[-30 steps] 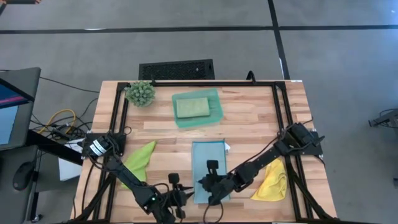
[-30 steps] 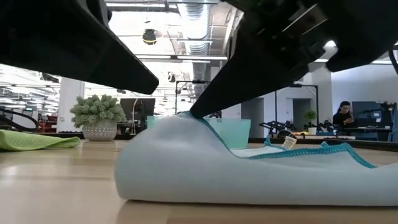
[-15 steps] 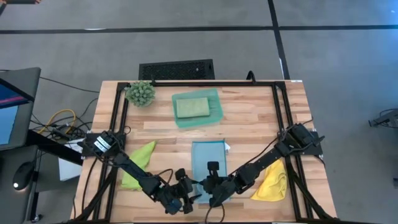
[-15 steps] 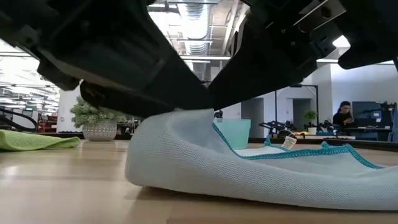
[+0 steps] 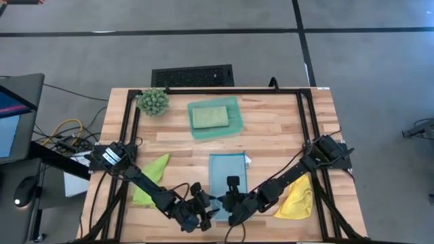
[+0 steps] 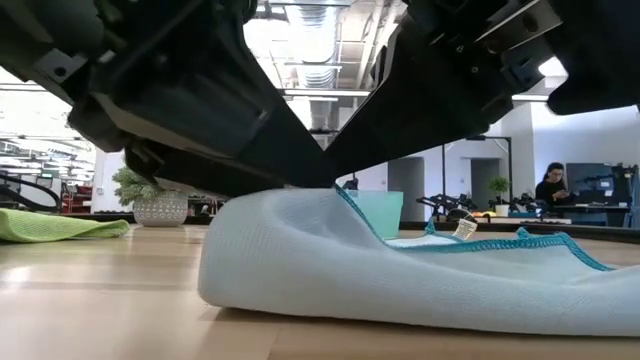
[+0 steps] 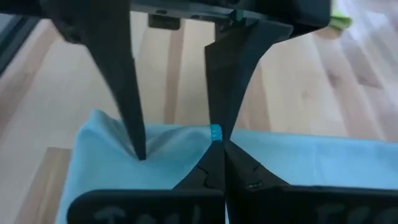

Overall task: Fold microfiber towels
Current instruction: Fold the blue towel

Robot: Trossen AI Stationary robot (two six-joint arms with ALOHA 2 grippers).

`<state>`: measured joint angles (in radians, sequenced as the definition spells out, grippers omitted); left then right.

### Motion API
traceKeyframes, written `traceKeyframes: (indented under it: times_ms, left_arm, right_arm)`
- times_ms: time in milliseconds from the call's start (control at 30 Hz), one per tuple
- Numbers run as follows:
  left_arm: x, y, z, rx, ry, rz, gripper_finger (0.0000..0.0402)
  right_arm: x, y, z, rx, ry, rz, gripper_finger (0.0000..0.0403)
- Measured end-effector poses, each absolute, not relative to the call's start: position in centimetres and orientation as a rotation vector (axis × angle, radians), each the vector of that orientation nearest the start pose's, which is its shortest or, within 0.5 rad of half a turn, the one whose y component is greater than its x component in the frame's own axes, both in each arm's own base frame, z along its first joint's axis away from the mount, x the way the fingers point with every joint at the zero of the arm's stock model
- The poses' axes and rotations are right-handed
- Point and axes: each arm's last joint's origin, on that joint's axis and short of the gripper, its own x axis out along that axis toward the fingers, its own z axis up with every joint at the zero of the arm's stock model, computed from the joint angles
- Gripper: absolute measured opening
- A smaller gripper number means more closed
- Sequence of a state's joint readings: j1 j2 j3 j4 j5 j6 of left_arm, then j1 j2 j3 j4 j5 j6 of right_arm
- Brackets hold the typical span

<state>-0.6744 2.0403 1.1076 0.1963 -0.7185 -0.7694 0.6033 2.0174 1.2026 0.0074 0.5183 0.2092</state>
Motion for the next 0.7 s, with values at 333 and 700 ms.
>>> traceKeyframes:
  times_ms: [333, 700]
  left_arm:
    - [32.3, -23.4, 13.1, -0.292, 0.477, 0.254, 0.0229]
    - [32.9, -22.8, 12.6, -0.348, 0.544, 0.213, 0.0229]
  right_arm:
    - [34.0, 22.8, 14.2, -0.270, 0.650, -0.018, 0.0010]
    - [34.0, 23.3, 14.4, -0.282, 0.617, 0.008, 0.0013]
